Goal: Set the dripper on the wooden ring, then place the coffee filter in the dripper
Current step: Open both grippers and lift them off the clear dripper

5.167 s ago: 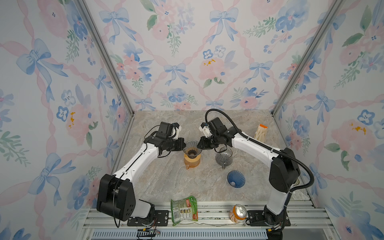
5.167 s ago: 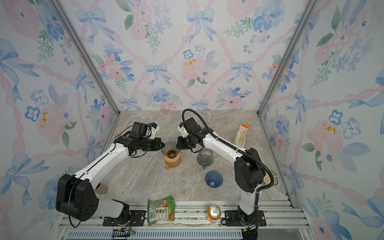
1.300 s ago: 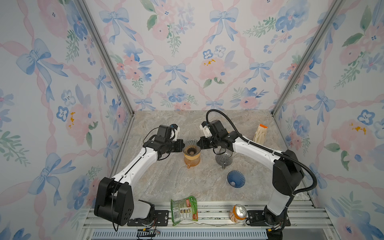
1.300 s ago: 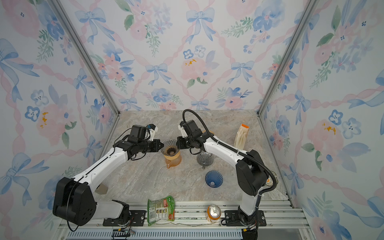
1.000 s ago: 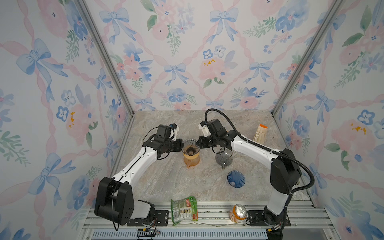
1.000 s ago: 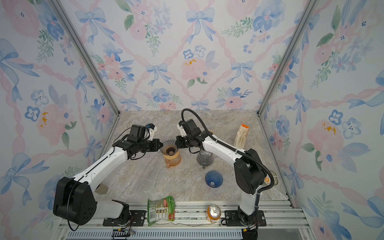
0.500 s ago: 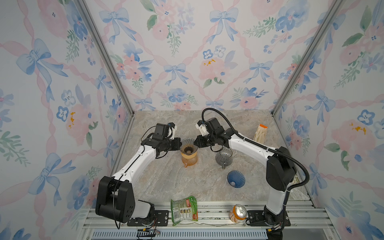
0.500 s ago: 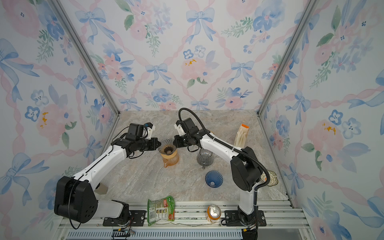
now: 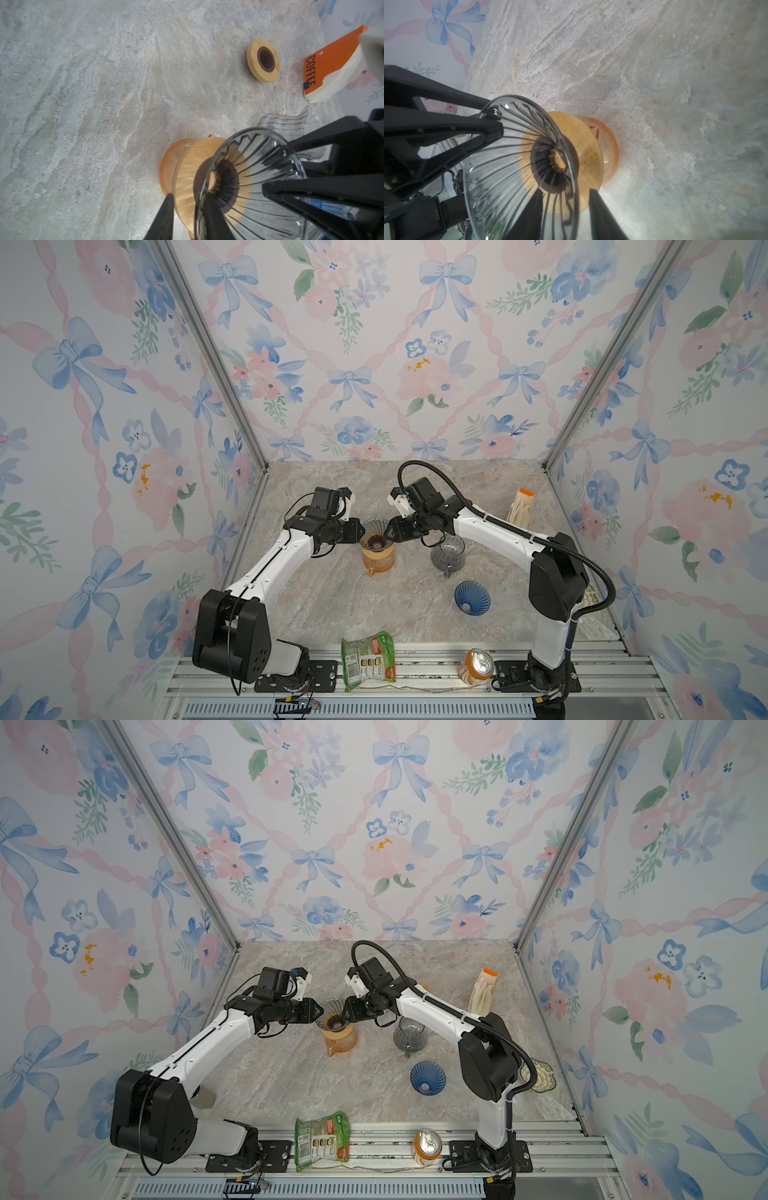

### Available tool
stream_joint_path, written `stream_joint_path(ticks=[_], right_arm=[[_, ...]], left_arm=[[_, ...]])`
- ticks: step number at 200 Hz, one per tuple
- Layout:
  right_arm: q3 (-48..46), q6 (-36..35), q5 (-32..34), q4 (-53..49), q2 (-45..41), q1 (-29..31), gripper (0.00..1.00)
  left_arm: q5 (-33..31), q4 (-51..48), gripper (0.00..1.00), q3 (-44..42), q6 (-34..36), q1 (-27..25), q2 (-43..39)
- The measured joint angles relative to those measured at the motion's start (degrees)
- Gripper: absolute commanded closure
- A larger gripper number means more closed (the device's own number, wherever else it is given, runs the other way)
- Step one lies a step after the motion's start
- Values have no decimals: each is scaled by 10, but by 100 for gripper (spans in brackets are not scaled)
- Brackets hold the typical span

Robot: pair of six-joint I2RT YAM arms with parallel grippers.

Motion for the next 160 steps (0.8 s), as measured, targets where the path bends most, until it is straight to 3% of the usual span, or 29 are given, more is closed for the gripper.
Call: stream_joint_path(ticks=[66,160], right_arm=[[14,-14,30,-17,-5,-1,42],[18,-47,91,-19,-98,-39,36]], left_arm=[[-20,-23,37,38,11,0,0],[-47,-21,21,109,19,-16,-9]])
